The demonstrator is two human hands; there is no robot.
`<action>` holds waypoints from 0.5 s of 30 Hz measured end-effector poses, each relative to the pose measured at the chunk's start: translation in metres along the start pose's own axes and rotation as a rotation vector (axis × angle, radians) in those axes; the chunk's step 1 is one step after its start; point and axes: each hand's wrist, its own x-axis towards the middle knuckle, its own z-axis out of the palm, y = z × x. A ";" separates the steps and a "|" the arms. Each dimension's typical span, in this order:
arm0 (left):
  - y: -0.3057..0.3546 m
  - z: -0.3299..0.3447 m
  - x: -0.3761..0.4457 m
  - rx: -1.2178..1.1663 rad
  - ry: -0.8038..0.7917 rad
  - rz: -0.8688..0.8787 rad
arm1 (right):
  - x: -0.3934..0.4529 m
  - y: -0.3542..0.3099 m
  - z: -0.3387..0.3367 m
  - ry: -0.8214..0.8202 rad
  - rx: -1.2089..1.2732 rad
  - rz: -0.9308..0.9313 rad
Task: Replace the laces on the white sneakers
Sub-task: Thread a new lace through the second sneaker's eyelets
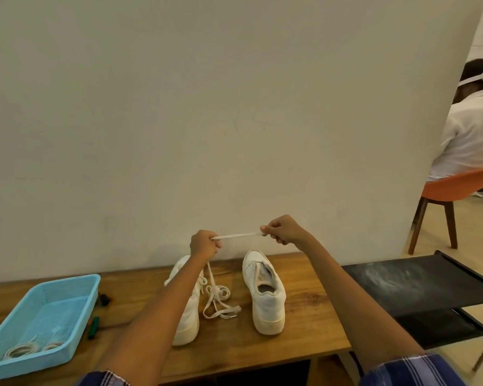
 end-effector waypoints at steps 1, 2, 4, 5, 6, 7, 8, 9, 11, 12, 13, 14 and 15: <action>-0.007 -0.002 0.002 0.080 -0.028 -0.013 | 0.002 0.007 -0.002 0.037 -0.001 0.020; -0.011 -0.003 0.003 0.192 -0.091 0.005 | 0.003 0.013 -0.003 0.058 0.000 0.037; -0.010 -0.002 0.001 0.333 -0.301 0.094 | 0.004 0.018 0.001 0.041 0.012 0.042; -0.006 0.001 -0.001 0.274 -0.424 0.107 | 0.004 0.017 0.006 0.005 0.013 0.028; 0.000 0.006 -0.004 0.158 -0.524 0.099 | 0.004 0.015 0.011 -0.039 0.003 0.007; 0.007 0.011 -0.006 0.029 -0.573 0.102 | 0.006 0.012 0.017 -0.081 -0.010 -0.017; 0.014 0.017 -0.008 -0.085 -0.567 0.114 | 0.006 0.009 0.023 -0.111 -0.022 -0.036; 0.018 0.023 -0.008 -0.160 -0.535 0.130 | 0.007 0.005 0.029 -0.128 -0.029 -0.051; 0.018 0.031 -0.005 -0.232 -0.499 0.156 | 0.008 0.002 0.038 -0.119 -0.021 -0.070; 0.014 0.033 -0.003 -0.223 -0.489 0.145 | 0.008 0.003 0.041 -0.107 -0.004 -0.070; 0.009 0.033 -0.001 -0.185 -0.475 0.124 | 0.007 0.005 0.044 -0.092 0.019 -0.061; 0.003 0.033 0.001 -0.119 -0.449 0.104 | 0.006 0.007 0.047 -0.067 0.046 -0.047; -0.004 0.033 0.002 -0.049 -0.409 0.095 | 0.006 0.012 0.051 -0.027 0.062 -0.024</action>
